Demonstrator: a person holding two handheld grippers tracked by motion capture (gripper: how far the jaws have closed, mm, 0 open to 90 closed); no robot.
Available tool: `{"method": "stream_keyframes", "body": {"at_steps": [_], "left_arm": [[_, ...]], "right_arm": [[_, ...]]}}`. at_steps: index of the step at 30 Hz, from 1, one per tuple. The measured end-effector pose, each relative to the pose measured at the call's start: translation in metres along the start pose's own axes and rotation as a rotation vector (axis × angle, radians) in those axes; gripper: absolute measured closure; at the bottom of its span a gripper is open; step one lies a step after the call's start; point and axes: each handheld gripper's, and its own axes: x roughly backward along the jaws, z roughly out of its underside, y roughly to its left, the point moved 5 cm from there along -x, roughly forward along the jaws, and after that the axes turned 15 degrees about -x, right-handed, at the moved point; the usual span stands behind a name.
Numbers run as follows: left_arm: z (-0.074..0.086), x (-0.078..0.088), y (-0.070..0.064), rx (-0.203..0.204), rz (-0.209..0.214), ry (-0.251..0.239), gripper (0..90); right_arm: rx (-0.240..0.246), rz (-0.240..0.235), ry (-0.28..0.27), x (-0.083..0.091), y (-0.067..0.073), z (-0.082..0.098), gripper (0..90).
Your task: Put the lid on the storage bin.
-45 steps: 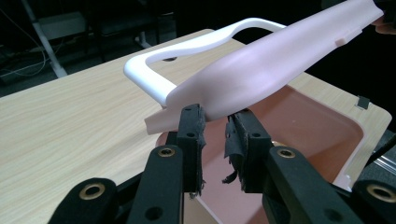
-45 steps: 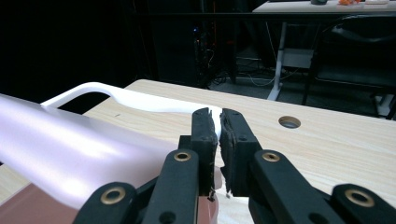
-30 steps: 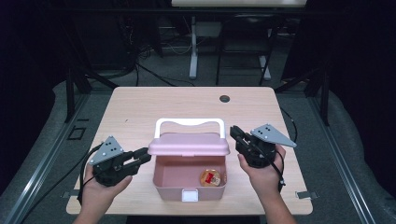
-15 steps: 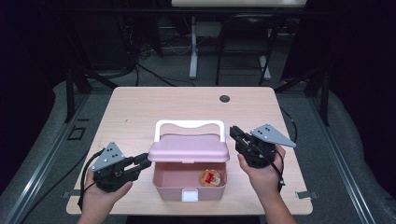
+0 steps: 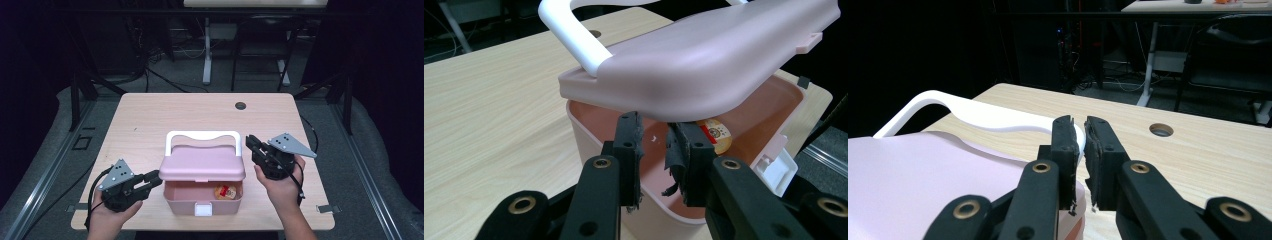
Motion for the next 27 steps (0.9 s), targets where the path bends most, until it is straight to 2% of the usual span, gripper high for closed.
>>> {"method": "stream_keyframes", "body": {"at_steps": [12, 27], "left_arm": [[0.008, -0.002, -0.005, -0.004, -0.001, 0.015, 74.5], [0.020, -0.006, -0.009, 0.021, 0.011, 0.009, 74.5]], "right_arm": [[-0.006, -0.003, 0.002, 0.000, -0.001, 0.000, 82.6], [-0.004, -0.002, 0.002, -0.001, -0.001, 0.001, 82.6]]}}
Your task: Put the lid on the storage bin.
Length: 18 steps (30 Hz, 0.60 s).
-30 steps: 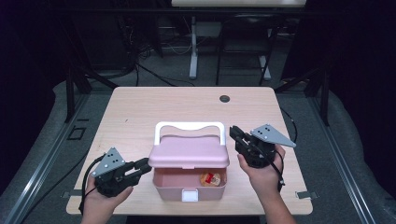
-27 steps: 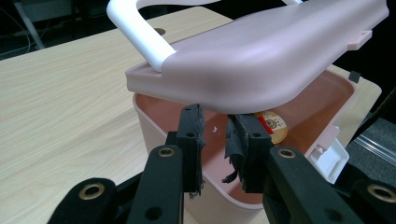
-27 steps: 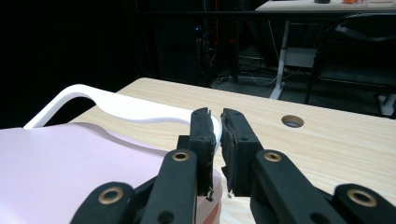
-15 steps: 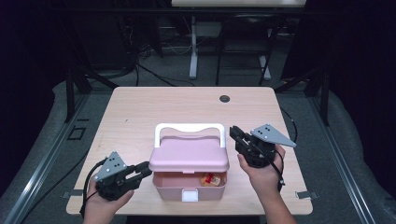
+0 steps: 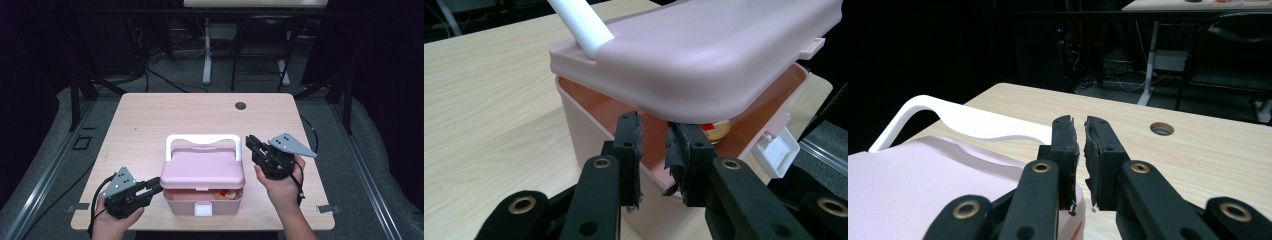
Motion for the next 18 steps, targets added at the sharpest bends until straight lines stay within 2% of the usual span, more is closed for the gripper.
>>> {"method": "stream_keyframes", "body": {"at_steps": [12, 18], "left_arm": [[0.009, -0.002, -0.002, 0.012, 0.002, 0.005, 74.5], [0.014, -0.004, -0.004, 0.005, 0.005, 0.016, 74.6]], "right_arm": [[-0.001, 0.004, 0.002, 0.000, -0.001, 0.001, 82.6], [-0.002, 0.003, 0.001, 0.000, -0.001, 0.001, 82.6]]}}
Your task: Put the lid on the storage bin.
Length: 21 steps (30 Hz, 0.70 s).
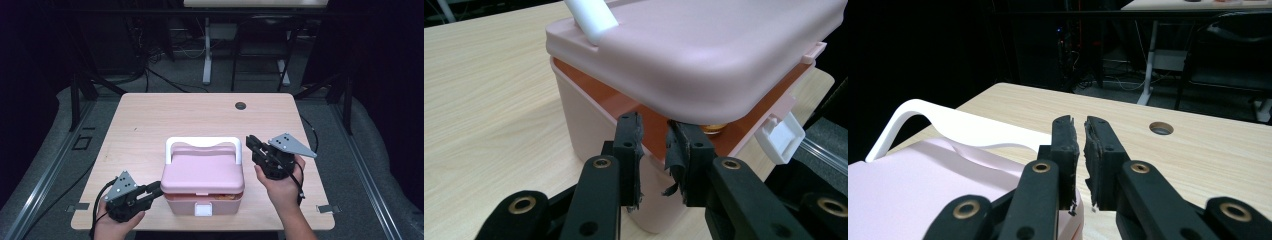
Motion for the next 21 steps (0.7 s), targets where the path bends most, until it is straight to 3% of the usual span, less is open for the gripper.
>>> {"method": "stream_keyframes", "body": {"at_steps": [21], "left_arm": [[0.0063, 0.0011, -0.0032, 0.008, 0.006, 0.007, 75.7]], "right_arm": [[0.004, -0.003, 0.001, -0.0014, 0.0014, 0.0016, 82.6]]}}
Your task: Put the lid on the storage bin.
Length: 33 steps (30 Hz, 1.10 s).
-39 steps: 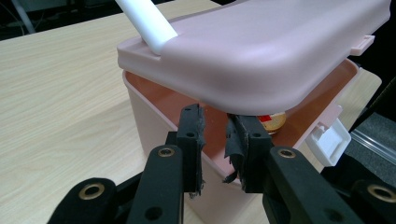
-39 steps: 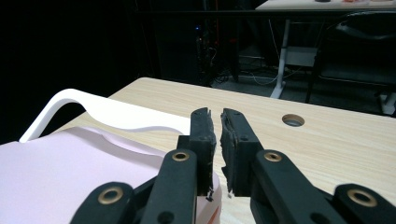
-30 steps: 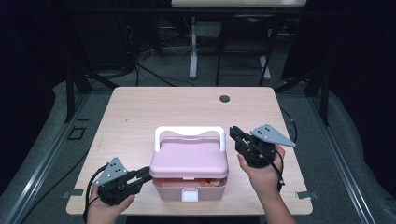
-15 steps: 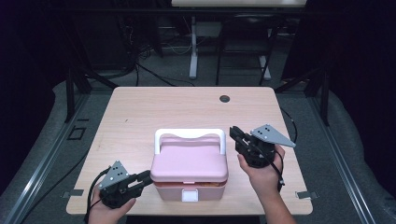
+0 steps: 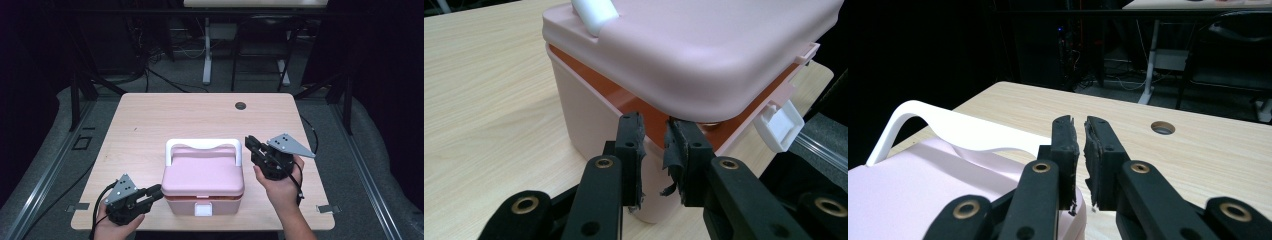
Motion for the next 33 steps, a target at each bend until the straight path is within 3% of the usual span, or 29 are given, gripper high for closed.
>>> {"method": "stream_keyframes", "body": {"at_steps": [23, 33], "left_arm": [[0.0029, 0.0017, -0.0001, -0.011, -0.015, 0.025, 76.1], [0.0075, 0.0070, 0.0063, 0.017, -0.036, 0.020, 76.3]], "right_arm": [[-0.003, -0.001, -0.002, 0.0002, -0.0002, -0.0001, 82.4], [-0.005, -0.001, -0.004, 0.0008, -0.0007, -0.0008, 82.4]]}}
